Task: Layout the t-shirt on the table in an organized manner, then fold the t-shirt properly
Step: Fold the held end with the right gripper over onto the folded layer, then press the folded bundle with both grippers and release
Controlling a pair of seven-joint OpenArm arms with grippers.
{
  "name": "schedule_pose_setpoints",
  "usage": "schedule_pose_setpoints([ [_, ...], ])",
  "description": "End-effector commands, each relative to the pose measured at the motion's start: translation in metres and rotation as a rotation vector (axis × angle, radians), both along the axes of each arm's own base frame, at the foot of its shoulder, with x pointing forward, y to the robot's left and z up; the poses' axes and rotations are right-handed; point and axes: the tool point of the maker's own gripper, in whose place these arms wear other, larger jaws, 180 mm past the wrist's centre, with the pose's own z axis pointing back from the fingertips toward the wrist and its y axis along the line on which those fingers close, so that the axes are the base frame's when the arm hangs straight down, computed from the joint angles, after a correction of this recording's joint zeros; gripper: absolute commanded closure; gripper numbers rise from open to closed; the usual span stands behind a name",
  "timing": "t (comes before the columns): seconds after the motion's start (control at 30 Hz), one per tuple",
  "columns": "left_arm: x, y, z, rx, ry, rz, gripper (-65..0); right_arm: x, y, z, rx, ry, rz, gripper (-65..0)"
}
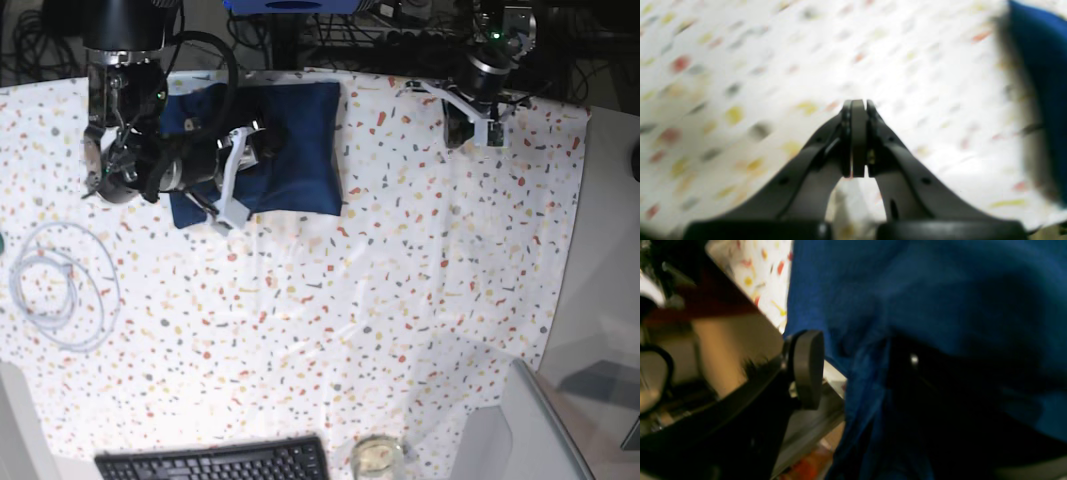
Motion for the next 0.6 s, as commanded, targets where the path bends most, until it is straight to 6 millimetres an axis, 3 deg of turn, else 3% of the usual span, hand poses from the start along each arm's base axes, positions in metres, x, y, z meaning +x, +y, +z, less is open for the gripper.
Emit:
schedule_pose_setpoints([
  [0.0,0.001,0.009,0.007,0.011,-0.028,0.014,0.0,0.014,0.011,0.013,0.04,-0.065,0.012,-29.1],
  [0.1,-0.012,0.036,0.008,0.05,-0.013,0.072,0.0,0.013,0.029,0.017,0.057,-0.095,0.071,-29.1],
  [0.27,-0.018,0.064,0.014,0.09,-0.015,0.13,0.0,0.019,0.036,0.022,0.052,-0.123,0.117,-29.1],
  [0.43,-0.015,0.055,0.015,0.055,-0.024,0.088,0.0,0.018,0.058,0.031,0.041,-0.134,0.199,-29.1],
  [0.57,-0.016,0.054,0.013,0.05,-0.018,0.088,0.0,0.027,0.062,0.055,0.024,-0.212,0.203,-29.1],
])
